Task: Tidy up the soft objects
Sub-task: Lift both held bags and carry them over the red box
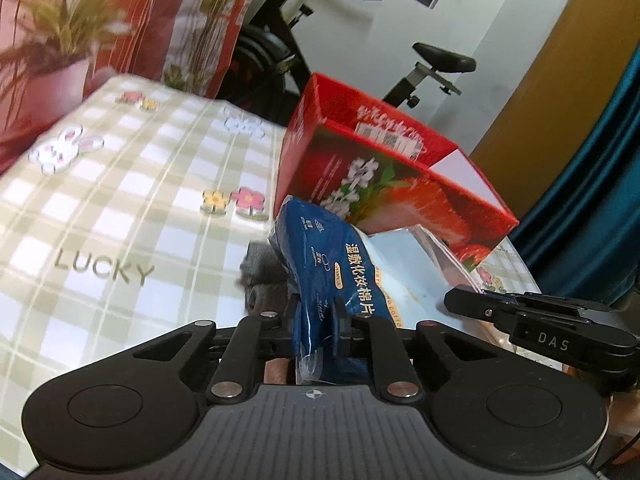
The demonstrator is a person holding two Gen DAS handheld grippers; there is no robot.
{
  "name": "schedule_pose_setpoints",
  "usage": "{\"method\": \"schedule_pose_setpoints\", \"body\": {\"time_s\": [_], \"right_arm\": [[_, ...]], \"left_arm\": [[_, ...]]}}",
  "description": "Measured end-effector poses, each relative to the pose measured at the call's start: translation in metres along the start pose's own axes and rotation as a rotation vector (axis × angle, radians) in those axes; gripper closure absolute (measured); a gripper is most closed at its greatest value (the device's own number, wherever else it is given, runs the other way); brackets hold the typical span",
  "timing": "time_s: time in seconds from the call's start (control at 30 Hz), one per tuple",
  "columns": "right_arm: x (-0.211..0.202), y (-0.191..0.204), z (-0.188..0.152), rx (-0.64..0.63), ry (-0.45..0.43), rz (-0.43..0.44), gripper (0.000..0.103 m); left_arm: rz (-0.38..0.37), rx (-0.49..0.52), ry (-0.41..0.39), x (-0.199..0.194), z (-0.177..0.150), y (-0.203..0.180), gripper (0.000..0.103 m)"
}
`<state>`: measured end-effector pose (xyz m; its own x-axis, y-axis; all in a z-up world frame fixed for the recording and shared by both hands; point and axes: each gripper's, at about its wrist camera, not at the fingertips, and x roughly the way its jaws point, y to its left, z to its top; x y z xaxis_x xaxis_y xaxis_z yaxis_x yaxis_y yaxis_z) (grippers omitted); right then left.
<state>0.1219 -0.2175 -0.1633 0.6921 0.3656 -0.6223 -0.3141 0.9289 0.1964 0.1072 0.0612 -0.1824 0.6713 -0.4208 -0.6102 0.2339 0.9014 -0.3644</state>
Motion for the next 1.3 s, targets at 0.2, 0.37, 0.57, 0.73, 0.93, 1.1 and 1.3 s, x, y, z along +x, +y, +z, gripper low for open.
{"method": "schedule_pose_setpoints", "body": {"time_s": [0.2,0.37,0.57,0.73,0.93,1.1,1.3], "right_arm": [[-0.021,-0.002,0.012,-0.008,-0.089,0.03,0.098],[-0.039,-0.008,0.038,-0.037,-0.176,0.047,0.098],[-0.045,-0.028,0.086,-0.104,-0.274,0.011,0.098],[-0.028,-0.049,0.117,-0.115,-0.292,-0.015,0.098],[0.005,-0.069,0.14,-0.122,-0.271,-0.043,0.098],[0.042,-0.082,0.153,-0.129,-0.215,-0.058,0.098],[0.085,-0.099,0.158,-0.096,-0.121,-0.058,0.098]], "left_arm": [[0.015,0.099,-0.088,-0.024,0.024,-0.027,0.091],[0.034,0.194,-0.153,-0.031,0.051,-0.053,0.091],[0.056,0.283,-0.227,-0.016,0.088,-0.079,0.091],[0.084,0.352,-0.268,0.01,0.116,-0.098,0.091],[0.12,0.373,-0.246,0.052,0.144,-0.107,0.091],[0.136,0.358,-0.176,0.092,0.164,-0.101,0.091],[0.158,0.375,-0.071,0.135,0.175,-0.088,0.091]]}}
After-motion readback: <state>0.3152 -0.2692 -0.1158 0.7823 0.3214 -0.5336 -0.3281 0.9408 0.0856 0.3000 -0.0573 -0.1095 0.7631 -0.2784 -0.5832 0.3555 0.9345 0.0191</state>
